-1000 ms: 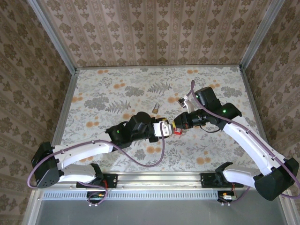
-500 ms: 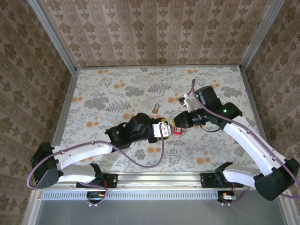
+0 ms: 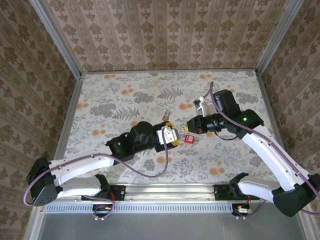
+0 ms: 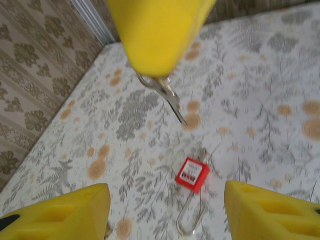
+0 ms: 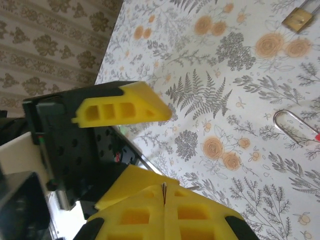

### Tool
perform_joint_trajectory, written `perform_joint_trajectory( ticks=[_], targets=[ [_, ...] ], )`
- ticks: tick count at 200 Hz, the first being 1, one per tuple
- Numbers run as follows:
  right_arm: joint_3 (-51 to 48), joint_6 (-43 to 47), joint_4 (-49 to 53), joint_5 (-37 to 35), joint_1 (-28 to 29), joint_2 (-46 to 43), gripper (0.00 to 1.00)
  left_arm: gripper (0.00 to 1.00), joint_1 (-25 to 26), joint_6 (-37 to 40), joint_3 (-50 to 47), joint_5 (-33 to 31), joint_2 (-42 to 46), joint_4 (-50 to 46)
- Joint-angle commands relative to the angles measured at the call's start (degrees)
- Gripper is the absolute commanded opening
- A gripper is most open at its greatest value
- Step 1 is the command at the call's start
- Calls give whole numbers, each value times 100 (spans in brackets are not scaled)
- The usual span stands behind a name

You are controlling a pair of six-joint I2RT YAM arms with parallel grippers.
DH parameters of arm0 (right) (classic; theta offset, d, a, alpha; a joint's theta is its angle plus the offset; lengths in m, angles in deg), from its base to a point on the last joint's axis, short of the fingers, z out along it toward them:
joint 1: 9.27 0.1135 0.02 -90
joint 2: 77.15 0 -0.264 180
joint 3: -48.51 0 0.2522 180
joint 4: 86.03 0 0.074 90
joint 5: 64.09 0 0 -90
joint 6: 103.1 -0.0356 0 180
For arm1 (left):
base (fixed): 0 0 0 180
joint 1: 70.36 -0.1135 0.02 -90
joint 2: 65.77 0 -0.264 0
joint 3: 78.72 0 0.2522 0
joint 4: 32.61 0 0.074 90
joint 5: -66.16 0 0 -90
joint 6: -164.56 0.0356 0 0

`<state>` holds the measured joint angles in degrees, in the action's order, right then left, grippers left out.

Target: Unlock with the key

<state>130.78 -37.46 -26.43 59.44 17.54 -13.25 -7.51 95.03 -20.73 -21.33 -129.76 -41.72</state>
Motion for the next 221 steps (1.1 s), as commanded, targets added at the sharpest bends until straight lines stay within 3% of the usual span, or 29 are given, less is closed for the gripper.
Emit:
perform_joint_trajectory(
  ticks=[1, 54, 105, 221],
  targets=[
    [165, -343, -113, -428, 44, -182, 0, 60, -62, -762, -61, 541, 18, 797],
    [145, -467, -206, -584, 79, -238, 0, 52, -55, -1319, -37, 548, -529, 1660],
    [154, -456, -198, -675, 88, -255, 0, 49, -53, -1628, 29, 734, -781, 1898],
    [51, -533, -357, -585, 88, -286, 0, 35, -51, -1591, 68, 331, -984, 2013]
  ],
)
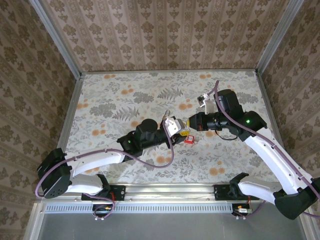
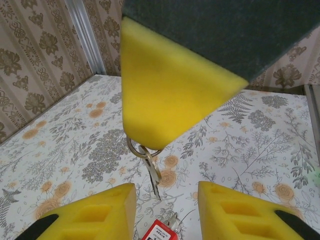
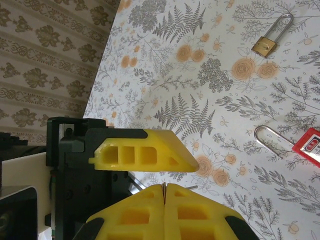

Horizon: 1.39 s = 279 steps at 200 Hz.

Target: Unlock with the key

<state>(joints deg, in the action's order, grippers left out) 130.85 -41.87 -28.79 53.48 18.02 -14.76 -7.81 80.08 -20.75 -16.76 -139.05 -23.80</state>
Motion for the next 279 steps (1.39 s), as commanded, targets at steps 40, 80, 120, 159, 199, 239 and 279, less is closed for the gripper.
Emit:
perform_joint_trajectory(
  ticks=[40, 80, 120, 159, 199, 239, 279],
  targets=[
    [-1, -117, -125, 29, 40, -179, 0, 30, -23, -64, 45, -253, -45, 300],
    [-68, -155, -198, 79, 48, -192, 0, 27, -13, -51, 26, -318, -37, 387],
    [-115, -172, -215, 111, 48, -219, 0, 22, -14, -21, 9, -358, -3, 414],
    [-152, -168, -209, 118, 49, -227, 0, 19, -14, 1, 18, -373, 6, 443],
    [-196, -173, -217, 101, 49, -254, 0, 14, -14, 19, -17, -389, 51, 449],
    [-186, -177, -216, 91, 48, -271, 0, 10, -5, 71, -17, -417, 107, 387],
    [-178, -180, -209, 73, 47, -280, 1, 2, -5, 138, -26, -426, 155, 304]
  ],
)
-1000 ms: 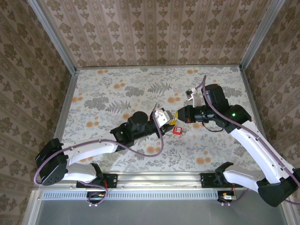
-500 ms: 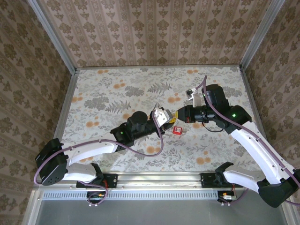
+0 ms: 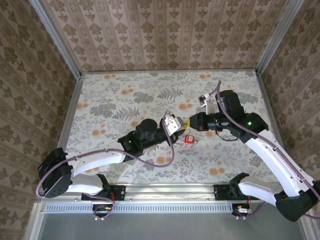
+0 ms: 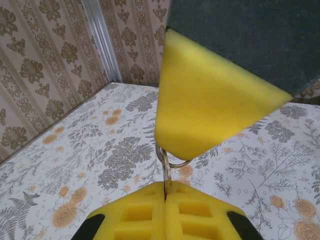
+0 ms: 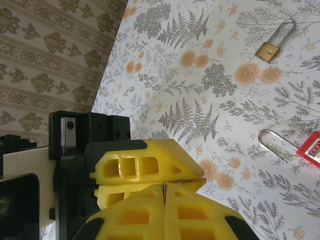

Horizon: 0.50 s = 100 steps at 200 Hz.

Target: Unlock with the key

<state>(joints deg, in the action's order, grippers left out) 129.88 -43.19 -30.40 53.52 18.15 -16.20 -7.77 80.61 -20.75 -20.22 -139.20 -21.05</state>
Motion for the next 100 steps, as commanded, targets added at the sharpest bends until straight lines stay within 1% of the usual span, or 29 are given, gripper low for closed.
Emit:
perform_joint_trajectory(
  ticks=[1, 11, 37, 60, 79, 100],
  targets=[
    [-82, -49, -47, 69, 30, -136, 1, 2, -10, 92, -26, -80, 170, 27],
    [-69, -50, -38, 36, 27, -149, 5, 0, 2, 147, -13, -88, 180, -21],
    [-24, -86, -64, -45, 1, -162, 22, 0, -1, 362, 48, -148, 210, -302],
    [39, -132, -115, -160, -52, -188, 35, 0, -1, 698, 132, -303, 280, -683],
    [37, -173, -209, -226, -184, -239, 38, 0, 4, 1145, 310, -536, 320, -1157],
    [-116, -236, -521, -137, -477, -326, 44, 0, 1, 1692, 554, -749, 368, -1696]
  ],
)
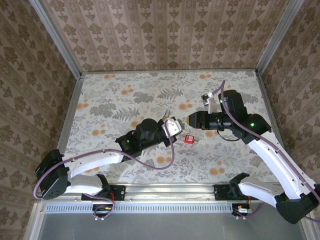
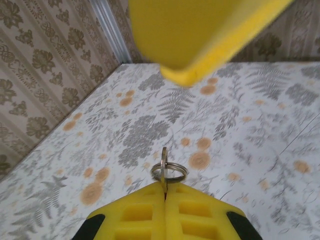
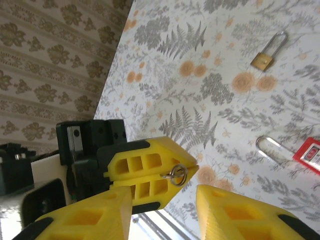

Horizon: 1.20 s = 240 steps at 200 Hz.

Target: Unlock with the key

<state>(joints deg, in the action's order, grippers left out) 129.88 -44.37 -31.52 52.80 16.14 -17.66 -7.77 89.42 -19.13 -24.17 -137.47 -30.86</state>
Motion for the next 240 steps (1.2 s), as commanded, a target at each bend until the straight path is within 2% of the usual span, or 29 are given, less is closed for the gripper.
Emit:
perform_joint_trajectory(
  ticks=[1, 29, 61, 89, 112, 133, 160, 174, 197, 215, 240],
  targets=[
    [-125, -126, -427, -63, -292, -181, 45, 0, 0, 841, 401, -358, 194, -742],
    [-200, -314, -912, 363, -623, 55, 48, 0, 0, 1324, 562, -587, 296, -1106],
    [-198, -546, -1249, 750, -625, 495, 44, 0, -1, 1323, 477, -804, 578, -1342],
    [-543, -769, -1170, 554, -629, 450, 40, 0, 51, 1221, 292, -1119, 799, -1596],
    [-942, -1040, -1340, 395, -633, 337, 38, 0, 173, 1501, 202, -1764, 833, -1649],
    [-1356, -1433, -1933, 406, -635, 303, 37, 0, 234, 2162, 126, -2372, 732, -1403],
    [-1624, -1646, -2632, 726, -653, 362, 35, 0, 236, 3081, -65, -2822, 584, -445],
    [-1630, -1574, -2690, 805, -744, 278, 28, 0, 260, 3409, -150, -2952, 544, 8],
    [-1690, -1523, -3025, 1391, -1096, -23, 19, 0, 388, 3988, -235, -3058, 483, 303],
    [-1573, -1290, -2968, 1817, -1183, -69, 17, 0, 493, 4555, -271, -3192, 348, 473],
    [-1462, -900, -2840, 1925, -1215, -126, 16, 0, 579, 5730, -407, -3640, -41, 1365]
  ],
)
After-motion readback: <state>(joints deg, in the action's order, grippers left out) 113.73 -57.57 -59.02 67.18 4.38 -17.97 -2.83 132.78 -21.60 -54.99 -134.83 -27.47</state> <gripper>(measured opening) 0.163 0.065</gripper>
